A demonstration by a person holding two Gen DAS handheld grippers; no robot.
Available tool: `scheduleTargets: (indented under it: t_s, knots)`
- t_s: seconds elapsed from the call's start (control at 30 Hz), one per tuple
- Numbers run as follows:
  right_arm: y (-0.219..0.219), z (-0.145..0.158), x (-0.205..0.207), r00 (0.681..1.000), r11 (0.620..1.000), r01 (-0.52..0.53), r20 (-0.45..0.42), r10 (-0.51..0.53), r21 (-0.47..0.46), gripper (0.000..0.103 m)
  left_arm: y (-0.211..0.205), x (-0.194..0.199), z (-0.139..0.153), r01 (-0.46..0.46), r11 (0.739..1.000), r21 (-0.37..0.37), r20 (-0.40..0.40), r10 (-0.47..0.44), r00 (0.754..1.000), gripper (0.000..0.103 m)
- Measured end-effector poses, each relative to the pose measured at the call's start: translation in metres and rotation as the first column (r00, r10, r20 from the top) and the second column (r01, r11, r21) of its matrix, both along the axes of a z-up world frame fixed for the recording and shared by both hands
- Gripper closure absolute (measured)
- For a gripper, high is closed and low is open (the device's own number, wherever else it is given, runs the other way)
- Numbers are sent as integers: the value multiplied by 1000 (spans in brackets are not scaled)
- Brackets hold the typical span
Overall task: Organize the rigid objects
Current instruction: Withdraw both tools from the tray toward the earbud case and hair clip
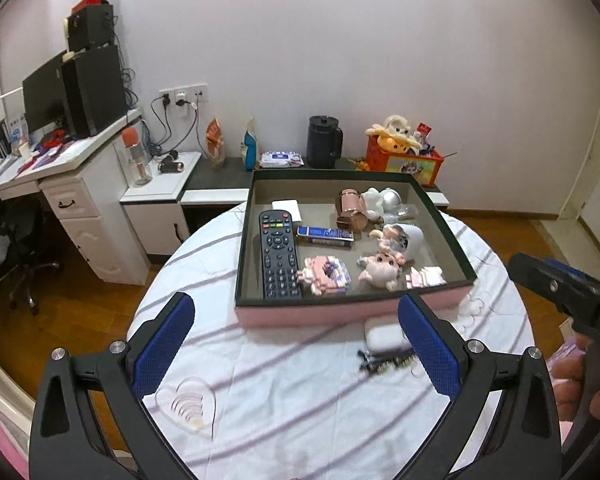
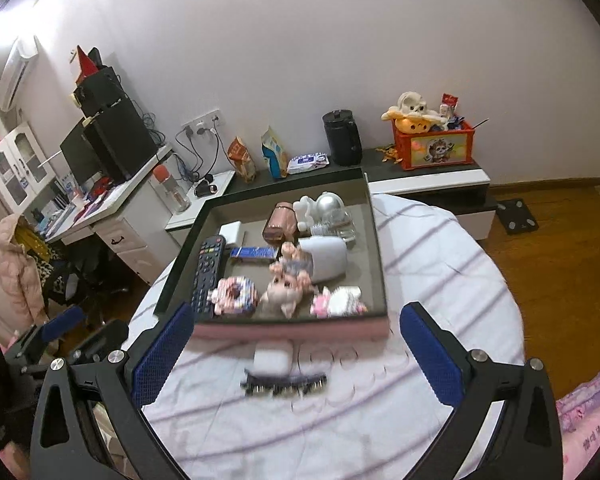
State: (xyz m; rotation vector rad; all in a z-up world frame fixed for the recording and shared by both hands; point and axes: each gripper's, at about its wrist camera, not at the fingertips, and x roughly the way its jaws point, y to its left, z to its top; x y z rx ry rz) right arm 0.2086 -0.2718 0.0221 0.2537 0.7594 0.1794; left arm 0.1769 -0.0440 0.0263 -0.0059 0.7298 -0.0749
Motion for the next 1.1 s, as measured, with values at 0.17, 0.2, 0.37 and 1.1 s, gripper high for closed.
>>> scheduleTargets:
  t_s: [0.17, 0.2, 0.37, 1.1]
  knots:
    - [3, 1, -46, 1000, 999, -4, 22, 5, -32, 0, -2, -31, 4, -1, 1000, -8, 22, 1, 1000, 0]
    - [5, 1, -54, 1000, 999, -8, 24, 9, -39, 0, -3, -37, 5, -2, 1000, -7, 25, 2, 1000, 0]
    - [10, -4, -86, 999, 998, -10, 31, 12, -70, 0, -6, -63, 6, -2, 1000, -9, 37, 2, 999, 0]
    - [13, -27, -121, 1000, 996, -16, -13, 15, -89, 0, 1, -93, -8, -32, 999, -19, 14, 33, 999, 0]
